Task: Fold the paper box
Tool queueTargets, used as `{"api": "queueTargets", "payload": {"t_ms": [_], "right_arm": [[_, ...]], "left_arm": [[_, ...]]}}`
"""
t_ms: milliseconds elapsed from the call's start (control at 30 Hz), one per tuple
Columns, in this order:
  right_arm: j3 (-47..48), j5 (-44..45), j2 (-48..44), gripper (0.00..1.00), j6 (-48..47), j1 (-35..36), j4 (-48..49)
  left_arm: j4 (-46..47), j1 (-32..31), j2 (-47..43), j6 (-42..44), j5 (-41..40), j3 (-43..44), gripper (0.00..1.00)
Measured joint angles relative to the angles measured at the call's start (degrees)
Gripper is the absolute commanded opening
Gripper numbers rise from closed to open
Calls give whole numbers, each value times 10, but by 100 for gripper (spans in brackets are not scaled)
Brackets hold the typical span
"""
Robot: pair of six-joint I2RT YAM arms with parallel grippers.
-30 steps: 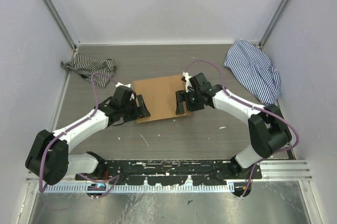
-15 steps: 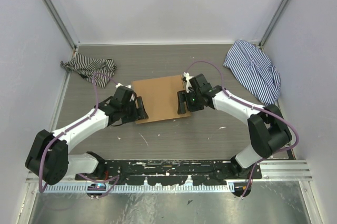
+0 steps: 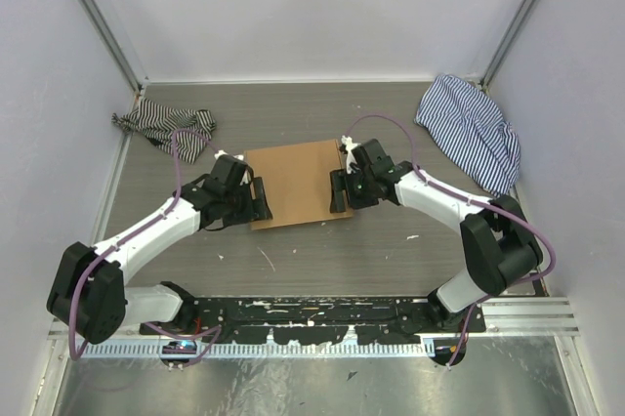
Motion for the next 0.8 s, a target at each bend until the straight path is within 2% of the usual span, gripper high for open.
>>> {"api": "queueTargets", "payload": {"t_ms": [567, 800], "right_arm": [[-20, -30, -20, 55, 7, 1, 2], [-22, -41, -20, 55, 14, 1, 5]], "left_arm": [[0, -5, 0, -2, 3, -6, 74], [0, -5, 0, -2, 3, -12, 73]]}}
